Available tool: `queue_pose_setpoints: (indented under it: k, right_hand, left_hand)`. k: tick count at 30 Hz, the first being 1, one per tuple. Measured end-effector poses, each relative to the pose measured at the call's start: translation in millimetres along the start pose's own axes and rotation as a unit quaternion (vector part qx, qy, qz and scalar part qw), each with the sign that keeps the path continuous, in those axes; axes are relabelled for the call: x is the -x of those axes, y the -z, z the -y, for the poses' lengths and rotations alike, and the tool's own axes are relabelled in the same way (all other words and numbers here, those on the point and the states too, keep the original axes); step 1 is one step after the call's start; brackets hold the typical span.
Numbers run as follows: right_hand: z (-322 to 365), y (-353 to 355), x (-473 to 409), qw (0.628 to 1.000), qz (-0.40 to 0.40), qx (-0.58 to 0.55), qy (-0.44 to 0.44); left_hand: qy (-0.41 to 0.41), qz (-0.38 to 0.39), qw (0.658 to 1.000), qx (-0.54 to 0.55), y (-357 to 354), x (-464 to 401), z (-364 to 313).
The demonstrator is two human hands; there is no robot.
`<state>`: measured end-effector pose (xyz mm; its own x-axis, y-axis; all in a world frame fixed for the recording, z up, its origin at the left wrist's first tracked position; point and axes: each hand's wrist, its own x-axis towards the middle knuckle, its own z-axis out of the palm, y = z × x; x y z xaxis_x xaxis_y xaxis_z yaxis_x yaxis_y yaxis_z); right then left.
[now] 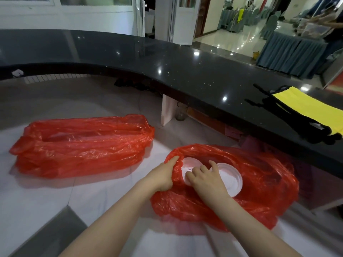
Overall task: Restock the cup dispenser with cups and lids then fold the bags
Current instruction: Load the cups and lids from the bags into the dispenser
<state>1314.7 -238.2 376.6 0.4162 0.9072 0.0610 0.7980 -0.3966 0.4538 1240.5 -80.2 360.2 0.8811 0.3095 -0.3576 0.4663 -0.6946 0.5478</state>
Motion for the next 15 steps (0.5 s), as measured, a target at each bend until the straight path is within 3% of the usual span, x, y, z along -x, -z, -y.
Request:
queue_pose_setpoints:
  k: [10,15]
  right_hand:
    - [-8.7,-9.9,2.9,0.999,-0.048,-0.001,-0.001]
    - [-14.1,-13.7,2.3,0.993,-0.082,-0.081,0.003]
  left_hand:
    - [-0.008,0.005,1.000,-0.014,-4.3,8.2,14.0]
    - [0.004,-0.018,1.000,0.008,-2.6,9.8,16.9]
